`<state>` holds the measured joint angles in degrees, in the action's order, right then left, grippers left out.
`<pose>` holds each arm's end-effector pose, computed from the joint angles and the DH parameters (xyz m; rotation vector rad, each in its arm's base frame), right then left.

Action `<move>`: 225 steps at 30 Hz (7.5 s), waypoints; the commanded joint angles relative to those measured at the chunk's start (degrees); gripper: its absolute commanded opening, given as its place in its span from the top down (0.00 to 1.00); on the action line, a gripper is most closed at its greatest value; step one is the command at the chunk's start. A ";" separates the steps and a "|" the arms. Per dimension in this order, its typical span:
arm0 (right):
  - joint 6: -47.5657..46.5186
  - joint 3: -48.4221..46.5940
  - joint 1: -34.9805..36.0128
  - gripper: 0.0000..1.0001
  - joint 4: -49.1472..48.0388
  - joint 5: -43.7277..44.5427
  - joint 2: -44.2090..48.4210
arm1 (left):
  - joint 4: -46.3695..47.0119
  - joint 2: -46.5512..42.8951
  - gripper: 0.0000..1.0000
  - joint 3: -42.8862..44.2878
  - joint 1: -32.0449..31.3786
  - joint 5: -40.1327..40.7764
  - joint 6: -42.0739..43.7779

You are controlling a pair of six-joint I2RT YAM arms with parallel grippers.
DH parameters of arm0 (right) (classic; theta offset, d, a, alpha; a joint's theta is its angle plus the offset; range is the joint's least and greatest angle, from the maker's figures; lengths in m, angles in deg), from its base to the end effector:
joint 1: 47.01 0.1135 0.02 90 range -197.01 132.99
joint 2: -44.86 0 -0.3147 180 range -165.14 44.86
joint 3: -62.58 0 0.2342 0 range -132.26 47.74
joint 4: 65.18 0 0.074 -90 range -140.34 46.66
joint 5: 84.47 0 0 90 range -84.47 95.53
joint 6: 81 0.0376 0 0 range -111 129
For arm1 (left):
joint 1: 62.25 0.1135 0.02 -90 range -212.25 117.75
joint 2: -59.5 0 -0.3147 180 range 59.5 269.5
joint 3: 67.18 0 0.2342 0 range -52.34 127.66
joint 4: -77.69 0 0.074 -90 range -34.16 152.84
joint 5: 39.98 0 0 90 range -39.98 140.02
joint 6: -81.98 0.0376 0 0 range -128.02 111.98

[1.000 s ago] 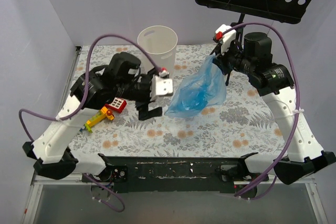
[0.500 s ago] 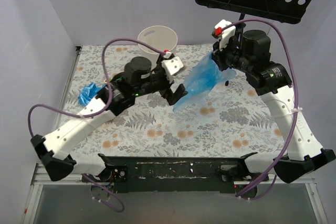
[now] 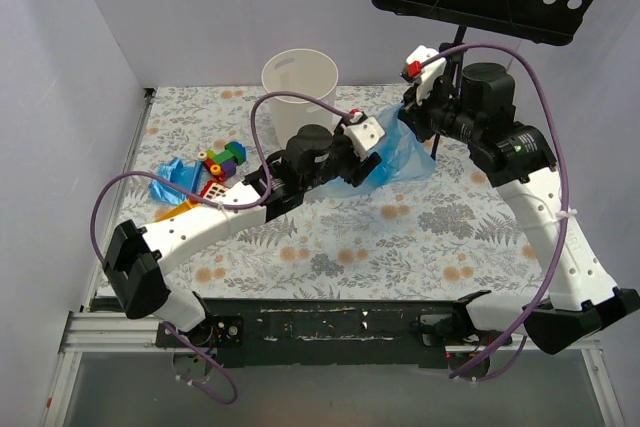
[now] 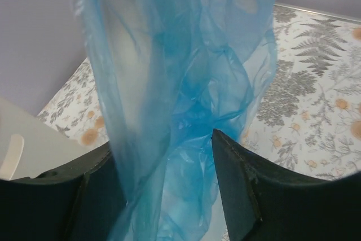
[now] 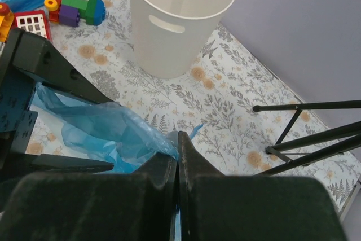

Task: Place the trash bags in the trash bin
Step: Unfold the trash bag at the center of the board.

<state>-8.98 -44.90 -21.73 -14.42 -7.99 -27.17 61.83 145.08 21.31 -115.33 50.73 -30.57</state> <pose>0.1955 0.1020 0.5195 -0.8301 1.6435 0.3060 0.2037 -0.2703 0.4141 0.4902 1.8317 -0.9163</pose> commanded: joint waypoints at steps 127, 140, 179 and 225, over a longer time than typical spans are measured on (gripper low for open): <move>-34.22 39.11 11.55 0.99 -28.82 -4.75 19.53 | -4.08 6.28 1.00 36.50 10.09 29.35 -8.12; -34.93 31.48 17.51 0.31 -27.48 -9.88 13.34 | -12.52 5.83 1.00 39.91 11.68 24.60 -12.17; -31.85 28.63 18.93 0.99 -36.98 8.52 0.46 | -12.35 1.35 1.00 36.85 11.60 21.35 -12.17; -82.07 49.69 15.15 0.99 -10.46 1.21 24.95 | 11.74 -15.28 1.00 0.04 -2.91 -15.62 26.32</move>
<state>-75.68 -18.30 -6.72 -76.12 -8.73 -14.52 96.86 149.02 56.78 -121.34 42.51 -12.58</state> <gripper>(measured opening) 0.021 0.008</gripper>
